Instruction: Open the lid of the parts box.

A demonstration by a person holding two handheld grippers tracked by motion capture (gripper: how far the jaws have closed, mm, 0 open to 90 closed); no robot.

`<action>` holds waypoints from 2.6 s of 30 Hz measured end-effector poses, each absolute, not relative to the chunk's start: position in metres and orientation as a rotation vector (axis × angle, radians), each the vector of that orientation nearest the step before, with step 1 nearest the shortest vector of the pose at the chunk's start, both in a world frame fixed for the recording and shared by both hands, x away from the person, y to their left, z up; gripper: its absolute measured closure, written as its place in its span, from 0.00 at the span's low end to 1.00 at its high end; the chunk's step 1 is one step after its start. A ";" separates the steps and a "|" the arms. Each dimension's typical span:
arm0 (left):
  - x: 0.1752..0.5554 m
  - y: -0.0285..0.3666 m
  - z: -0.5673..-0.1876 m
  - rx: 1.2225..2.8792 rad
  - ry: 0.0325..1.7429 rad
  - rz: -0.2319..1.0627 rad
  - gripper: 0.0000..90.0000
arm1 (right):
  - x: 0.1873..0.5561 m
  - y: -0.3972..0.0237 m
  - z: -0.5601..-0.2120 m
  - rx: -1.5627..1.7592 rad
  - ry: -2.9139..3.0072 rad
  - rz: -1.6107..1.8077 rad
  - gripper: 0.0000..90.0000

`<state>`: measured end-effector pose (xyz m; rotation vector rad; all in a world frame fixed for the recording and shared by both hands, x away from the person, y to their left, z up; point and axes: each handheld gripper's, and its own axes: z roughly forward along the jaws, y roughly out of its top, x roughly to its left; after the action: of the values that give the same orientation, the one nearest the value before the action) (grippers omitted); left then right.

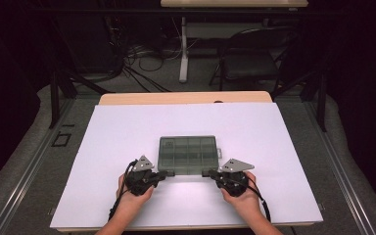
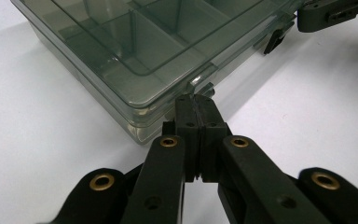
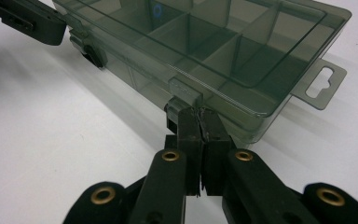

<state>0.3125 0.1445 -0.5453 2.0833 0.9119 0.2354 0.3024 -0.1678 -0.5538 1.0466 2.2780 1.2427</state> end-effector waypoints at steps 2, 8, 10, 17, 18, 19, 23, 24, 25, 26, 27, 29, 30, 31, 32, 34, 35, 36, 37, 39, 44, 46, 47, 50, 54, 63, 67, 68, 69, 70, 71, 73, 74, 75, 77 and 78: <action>0.312 0.144 -0.544 2.069 0.911 0.230 0.99 | 0.302 -0.168 -0.553 1.047 2.258 1.269 0.99; 0.311 0.144 -0.540 2.049 0.905 0.247 0.98 | 0.302 -0.170 -0.547 1.035 2.230 1.306 0.99; 0.311 0.142 -0.540 2.056 0.898 0.242 1.00 | 0.302 -0.170 -0.546 1.029 2.213 1.324 0.99; 0.315 0.141 -0.538 2.044 0.910 0.277 1.00 | 0.301 -0.170 -0.541 1.012 2.192 1.338 0.99; 0.316 0.142 -0.537 2.036 0.919 0.275 1.00 | 0.301 -0.171 -0.540 1.017 2.201 1.331 0.99; 0.316 0.144 -0.536 2.034 0.919 0.279 1.00 | 0.301 -0.171 -0.540 1.018 2.198 1.334 0.99; 0.319 0.147 -0.531 2.014 0.930 0.275 1.00 | 0.302 -0.173 -0.538 1.026 2.185 1.341 0.99; 0.320 0.147 -0.529 2.004 0.939 0.277 1.00 | 0.303 -0.174 -0.537 1.020 2.192 1.341 0.99; 0.321 0.147 -0.527 2.007 0.931 0.283 1.00 | 0.302 -0.174 -0.535 1.023 2.194 1.345 1.00; 0.322 0.146 -0.525 2.003 0.935 0.288 1.00 | 0.302 -0.175 -0.533 1.014 2.193 1.342 1.00; 0.324 0.146 -0.522 2.008 0.927 0.295 1.00 | 0.302 -0.175 -0.530 1.007 2.199 1.332 1.00; 0.327 0.146 -0.515 2.007 0.920 0.318 1.00 | 0.304 -0.175 -0.525 0.991 2.196 1.326 1.00; 0.328 0.145 -0.512 1.998 0.921 0.319 1.00 | 0.306 -0.175 -0.522 0.987 2.192 1.322 1.00; 0.331 0.145 -0.508 1.999 0.917 0.332 1.00 | 0.309 -0.175 -0.519 0.987 2.187 1.316 1.00; 0.334 0.145 -0.504 1.994 0.914 0.339 1.00 | 0.312 -0.175 -0.515 0.992 2.179 1.322 1.00; 0.340 0.145 -0.497 1.979 0.919 0.350 1.00 | 0.321 -0.174 -0.507 1.001 2.161 1.340 1.00; 0.344 0.146 -0.494 1.974 0.921 0.349 1.00 | 0.325 -0.174 -0.503 1.005 2.161 1.332 1.00; 0.347 0.146 -0.491 1.961 0.929 0.348 1.00 | 0.329 -0.173 -0.499 0.999 2.157 1.325 1.00; 0.351 0.146 -0.488 1.955 0.930 0.352 1.00 | 0.333 -0.172 -0.496 1.004 2.145 1.325 1.00; 0.359 0.146 -0.483 1.935 0.942 0.352 1.00 | 0.341 -0.170 -0.490 1.002 2.141 1.316 0.99; 0.375 0.146 -0.474 1.903 0.969 0.365 1.00 | 0.361 -0.168 -0.476 1.022 2.124 1.310 0.99; 0.380 0.146 -0.471 1.893 0.974 0.368 1.00 | 0.368 -0.166 -0.473 1.018 2.106 1.306 0.99; 0.383 0.146 -0.470 1.889 0.976 0.366 1.00 | 0.371 -0.165 -0.471 1.022 2.101 1.302 0.99; 0.389 0.146 -0.468 1.874 0.989 0.362 1.00 | 0.377 -0.164 -0.468 1.029 2.090 1.298 0.98; 0.396 0.145 -0.465 1.867 1.004 0.363 1.00 | 0.385 -0.164 -0.466 1.039 2.077 1.305 0.98; 0.403 0.146 -0.463 1.860 1.012 0.370 1.00 | 0.382 -0.169 -0.466 1.035 2.050 1.325 0.92; 0.404 0.145 -0.464 1.861 1.016 0.371 1.00 | 0.377 -0.177 -0.471 1.033 2.042 1.302 0.88; 0.404 0.145 -0.464 1.862 1.017 0.372 1.00 | 0.377 -0.179 -0.473 1.036 2.039 1.293 0.87; 0.404 0.145 -0.464 1.862 1.015 0.374 1.00 | 0.377 -0.181 -0.475 1.039 2.034 1.287 0.86; 0.404 0.145 -0.464 1.863 1.016 0.375 1.00 | 0.378 -0.183 -0.478 1.051 2.029 1.280 0.85; 0.404 0.145 -0.464 1.863 1.017 0.374 1.00 | 0.379 -0.185 -0.480 1.062 2.024 1.273 0.84; 0.405 0.145 -0.465 1.862 1.019 0.376 1.00 | 0.382 -0.187 -0.484 1.071 2.015 1.261 0.83; 0.405 0.145 -0.465 1.861 1.019 0.376 1.00 | 0.384 -0.188 -0.487 1.074 2.011 1.251 0.82; 0.405 0.145 -0.465 1.862 1.021 0.375 1.00 | 0.386 -0.189 -0.489 1.073 2.012 1.242 0.82; 0.405 0.145 -0.465 1.861 1.021 0.375 1.00 | 0.389 -0.190 -0.493 1.086 2.013 1.231 0.82; 0.405 0.145 -0.465 1.862 1.020 0.375 1.00 | 0.390 -0.190 -0.495 1.091 2.008 1.230 0.81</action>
<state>0.4052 0.1448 -0.4648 1.8615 1.0203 0.3754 0.3904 -0.1901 -0.4947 1.0907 2.0084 1.2296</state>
